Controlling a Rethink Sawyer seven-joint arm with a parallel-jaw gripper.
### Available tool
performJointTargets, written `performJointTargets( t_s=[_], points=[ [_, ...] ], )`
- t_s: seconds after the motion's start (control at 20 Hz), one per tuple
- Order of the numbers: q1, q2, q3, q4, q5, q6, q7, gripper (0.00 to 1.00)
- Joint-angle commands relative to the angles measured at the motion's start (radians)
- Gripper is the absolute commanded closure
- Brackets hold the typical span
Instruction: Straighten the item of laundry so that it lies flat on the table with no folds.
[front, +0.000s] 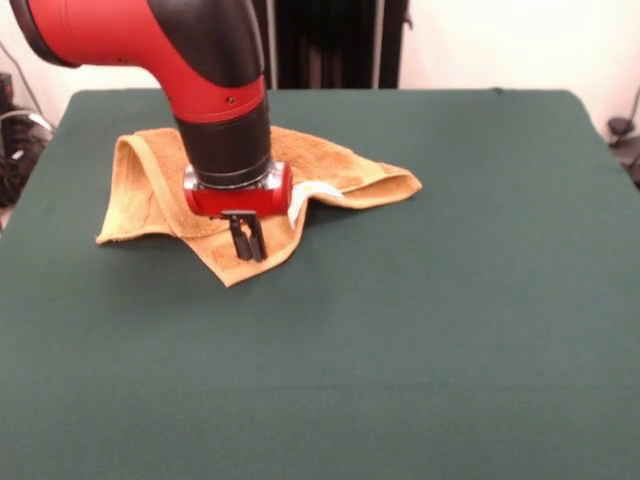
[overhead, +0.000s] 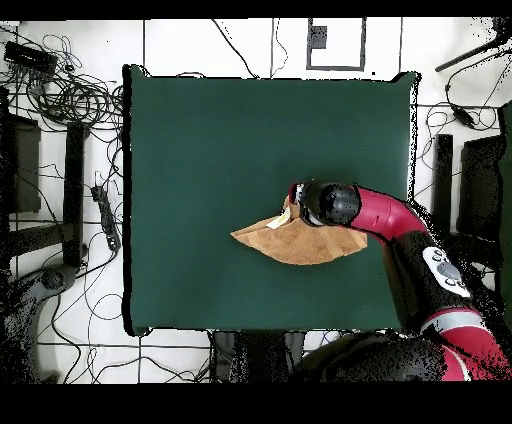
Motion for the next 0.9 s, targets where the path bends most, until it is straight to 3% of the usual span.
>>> performJointTargets(
  t_s=[0.05, 0.4, 0.9],
  points=[
    [0.069, 0.126, 0.005, 0.012, 0.044, 0.06, 0.138, 1.0],
    [0.078, 0.143, -0.005, 0.04, 0.062, 0.072, 0.131, 1.0],
    [0.064, 0.166, -0.025, 0.13, 0.015, -0.174, 0.171, 1.0]
  ],
)
